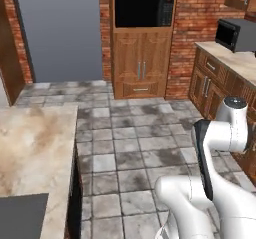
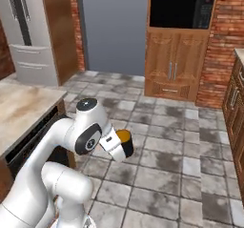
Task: Clear the mugs and bowl far away from the sink.
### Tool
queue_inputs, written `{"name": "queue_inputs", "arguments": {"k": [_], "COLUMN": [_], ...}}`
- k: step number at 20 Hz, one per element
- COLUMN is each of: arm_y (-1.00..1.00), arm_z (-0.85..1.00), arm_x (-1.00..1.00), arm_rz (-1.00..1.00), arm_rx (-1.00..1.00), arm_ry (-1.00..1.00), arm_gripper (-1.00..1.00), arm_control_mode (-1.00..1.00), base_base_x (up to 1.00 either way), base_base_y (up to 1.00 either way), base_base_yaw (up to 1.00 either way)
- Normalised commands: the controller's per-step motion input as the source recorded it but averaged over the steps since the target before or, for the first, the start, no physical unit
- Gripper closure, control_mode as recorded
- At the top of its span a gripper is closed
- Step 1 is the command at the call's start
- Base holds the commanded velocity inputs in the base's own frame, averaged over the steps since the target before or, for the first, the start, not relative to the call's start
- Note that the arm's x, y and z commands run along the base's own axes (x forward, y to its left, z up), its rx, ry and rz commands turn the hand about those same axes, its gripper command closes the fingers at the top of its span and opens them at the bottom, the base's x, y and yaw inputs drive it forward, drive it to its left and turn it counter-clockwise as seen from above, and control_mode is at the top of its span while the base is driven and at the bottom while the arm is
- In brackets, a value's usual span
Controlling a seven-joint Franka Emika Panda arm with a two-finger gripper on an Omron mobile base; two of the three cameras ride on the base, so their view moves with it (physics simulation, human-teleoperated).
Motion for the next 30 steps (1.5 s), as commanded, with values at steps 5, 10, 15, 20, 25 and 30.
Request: {"name": "queue_inputs", "arguments": {"k": [5,10,15,20,25,30], "arm_y": [0.00,0.00,0.00,0.00,0.00,0.00], "arm_z": [0.00,0.00,0.00,0.00,0.00,0.00], "arm_x": [0.00,0.00,0.00,0.00,0.00,0.00], "arm_rz": [0.00,0.00,0.00,0.00,0.00,0.00], "arm_rx": [0.00,0.00,0.00,0.00,0.00,0.00], "arm_ry": [0.00,0.00,0.00,0.00,0.00,0.00], "arm_gripper": [1.00,1.00,1.00,1.00,1.00,1.00], "arm_control_mode": [1.00,1.00,1.00,1.00,1.00,1.00], "base_base_x": [0.80,1.00,1.00,1.00,1.00,1.00], "base_base_y": [-0.65,-0.49,-0.12,0.17,0.33,0.52], "base_base_yaw": [-0.55,-0.49,-0.49,-0.46,-0.42,-0.43]}}
